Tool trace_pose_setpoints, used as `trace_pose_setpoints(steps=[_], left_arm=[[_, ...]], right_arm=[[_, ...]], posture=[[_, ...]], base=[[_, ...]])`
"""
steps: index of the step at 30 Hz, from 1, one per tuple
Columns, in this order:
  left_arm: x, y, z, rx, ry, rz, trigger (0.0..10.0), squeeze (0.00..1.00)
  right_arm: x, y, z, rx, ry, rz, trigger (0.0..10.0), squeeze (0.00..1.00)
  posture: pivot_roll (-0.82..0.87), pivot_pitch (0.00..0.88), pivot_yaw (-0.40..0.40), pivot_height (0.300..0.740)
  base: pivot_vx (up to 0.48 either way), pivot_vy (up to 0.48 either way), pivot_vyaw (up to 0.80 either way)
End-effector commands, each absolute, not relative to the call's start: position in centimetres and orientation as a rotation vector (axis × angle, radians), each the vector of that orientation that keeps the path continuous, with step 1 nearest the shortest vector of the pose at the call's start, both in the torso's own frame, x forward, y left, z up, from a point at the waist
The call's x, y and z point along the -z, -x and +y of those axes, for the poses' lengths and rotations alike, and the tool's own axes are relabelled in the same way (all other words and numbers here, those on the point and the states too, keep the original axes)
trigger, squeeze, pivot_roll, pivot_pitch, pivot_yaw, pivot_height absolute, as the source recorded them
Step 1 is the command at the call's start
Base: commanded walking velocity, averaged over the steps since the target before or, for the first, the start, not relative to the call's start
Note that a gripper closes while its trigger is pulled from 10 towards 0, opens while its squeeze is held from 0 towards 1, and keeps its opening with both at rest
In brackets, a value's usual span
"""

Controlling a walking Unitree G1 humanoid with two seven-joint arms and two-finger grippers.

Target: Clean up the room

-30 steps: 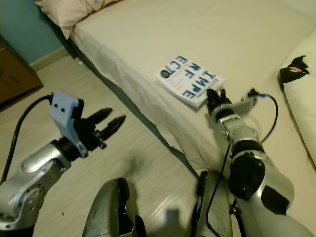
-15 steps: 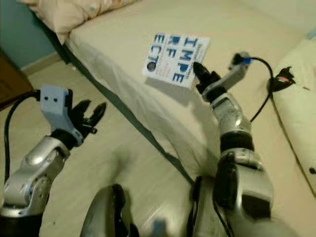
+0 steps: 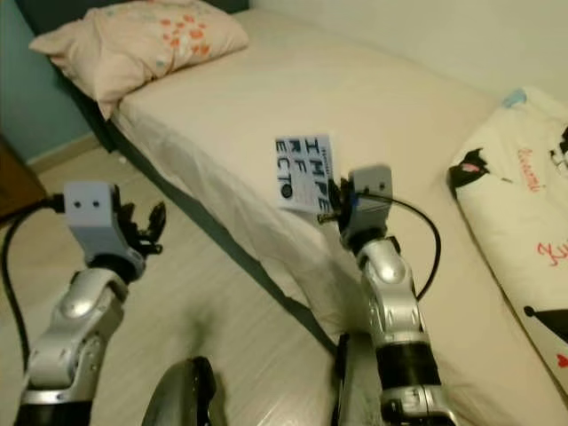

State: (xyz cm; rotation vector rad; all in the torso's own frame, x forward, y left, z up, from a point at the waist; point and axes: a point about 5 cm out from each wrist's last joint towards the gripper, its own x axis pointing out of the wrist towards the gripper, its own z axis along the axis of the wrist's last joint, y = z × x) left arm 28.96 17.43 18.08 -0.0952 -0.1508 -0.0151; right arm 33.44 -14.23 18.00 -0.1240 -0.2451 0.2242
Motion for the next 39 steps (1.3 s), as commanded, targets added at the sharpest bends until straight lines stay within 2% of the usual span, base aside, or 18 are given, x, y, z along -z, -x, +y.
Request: trace_pose_setpoints(steps=[1,5,12,22,39], left_arm=[[-17.9,-28.6,16.8,0.050,0.119,-0.149,10.0,0.00],[-17.8,-28.5,16.0,0.087,0.091,-0.150,10.0,0.00],[-17.0,-28.9,16.5,0.020,0.074,-0.134,10.0,0.00],[-17.1,-29.2,16.0,0.036,0.065,-0.156,10.0,0.00],[-17.4,-29.4,16.4,0.000,0.078,-0.183,10.0,0.00]], right_arm=[[-19.1,-32.8,-13.6,-0.229,0.162,-0.317,10.0,0.00],[-17.8,-32.3,-14.0,-0.173,0.119,-0.267,10.0,0.00],[-16.9,-31.8,-13.5,-0.183,0.126,-0.225,10.0,0.00],[-16.8,-31.9,-13.4,-0.171,0.115,-0.205,10.0,0.00],[-16.9,-31.8,-12.9,-0.178,0.100,-0.201,10.0,0.00]], posture=[[-0.06,0.104,-0.003,0.536],[-0.06,0.091,-0.011,0.546],[-0.06,0.075,-0.016,0.571],[-0.06,0.056,-0.021,0.621],[-0.06,0.036,-0.030,0.681]], base=[[0.000,0.000,0.00],[0.000,0.000,0.00],[0.000,0.000,0.00],[0.000,0.000,0.00],[0.000,0.000,0.00]])
